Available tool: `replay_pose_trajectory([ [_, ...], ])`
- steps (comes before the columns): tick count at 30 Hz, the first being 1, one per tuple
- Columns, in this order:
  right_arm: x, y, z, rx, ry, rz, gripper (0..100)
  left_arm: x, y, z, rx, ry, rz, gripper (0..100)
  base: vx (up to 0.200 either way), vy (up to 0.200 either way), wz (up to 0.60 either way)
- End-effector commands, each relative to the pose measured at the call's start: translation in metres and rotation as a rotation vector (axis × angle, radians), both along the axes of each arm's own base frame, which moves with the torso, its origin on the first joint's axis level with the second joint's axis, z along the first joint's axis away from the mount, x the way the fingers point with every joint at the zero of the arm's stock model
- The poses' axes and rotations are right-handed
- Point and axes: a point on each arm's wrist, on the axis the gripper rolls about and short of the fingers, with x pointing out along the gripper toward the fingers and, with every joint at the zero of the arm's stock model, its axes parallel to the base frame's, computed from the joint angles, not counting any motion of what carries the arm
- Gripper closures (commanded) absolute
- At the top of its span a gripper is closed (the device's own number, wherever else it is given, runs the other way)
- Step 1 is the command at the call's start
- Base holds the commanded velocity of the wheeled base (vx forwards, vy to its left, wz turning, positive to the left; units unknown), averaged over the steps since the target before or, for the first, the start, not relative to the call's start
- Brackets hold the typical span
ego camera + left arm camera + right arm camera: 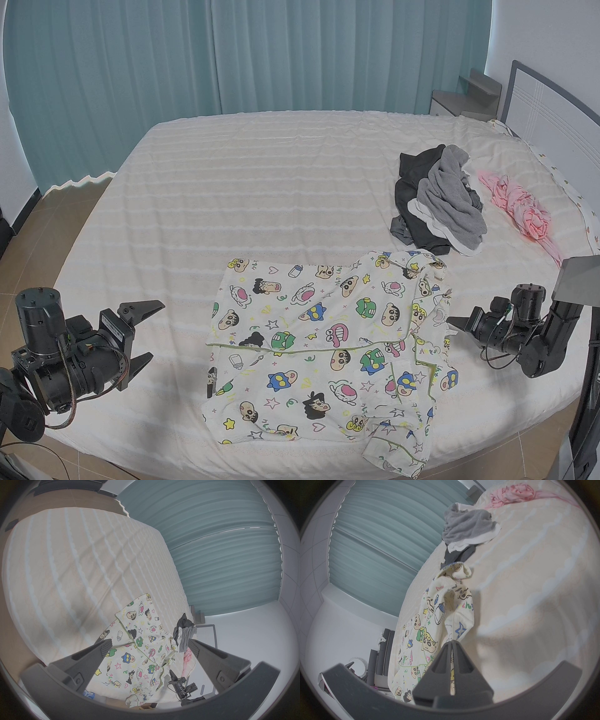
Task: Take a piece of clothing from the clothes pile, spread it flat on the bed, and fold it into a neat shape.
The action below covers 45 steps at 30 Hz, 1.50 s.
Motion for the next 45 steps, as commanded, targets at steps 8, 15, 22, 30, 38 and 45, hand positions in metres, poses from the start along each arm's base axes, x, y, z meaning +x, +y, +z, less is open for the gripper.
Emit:
replay_pose_trajectory([
  [8, -0.017, -0.021, 0.032, -0.070, -0.039, -0.053, 100, 0.001, 0.000, 0.000, 0.002, 0.001, 0.006, 0, 0.000, 0.000, 0.00],
  [15, -0.018, -0.030, 0.027, -0.160, -0.014, -0.071, 100, 0.001, 0.000, 0.000, 0.003, 0.001, 0.006, 0, 0.000, 0.000, 0.00],
  [22, -0.018, -0.037, 0.026, -0.209, -0.009, -0.089, 100, 0.001, 0.001, -0.001, 0.004, 0.004, 0.007, 0, 0.000, 0.000, 0.00],
  [30, -0.015, -0.051, 0.019, -0.342, 0.078, -0.149, 100, 0.001, 0.001, -0.002, 0.005, 0.007, 0.007, 0, 0.000, 0.000, 0.00],
  [38, -0.015, -0.048, 0.008, -0.357, 0.100, -0.129, 100, 0.001, 0.001, -0.002, 0.005, 0.008, 0.007, 0, 0.000, 0.000, 0.00],
  [45, -0.017, -0.055, 0.004, -0.311, 0.104, -0.091, 100, 0.001, 0.000, -0.002, 0.006, 0.011, 0.007, 0, 0.000, 0.000, 0.00],
])
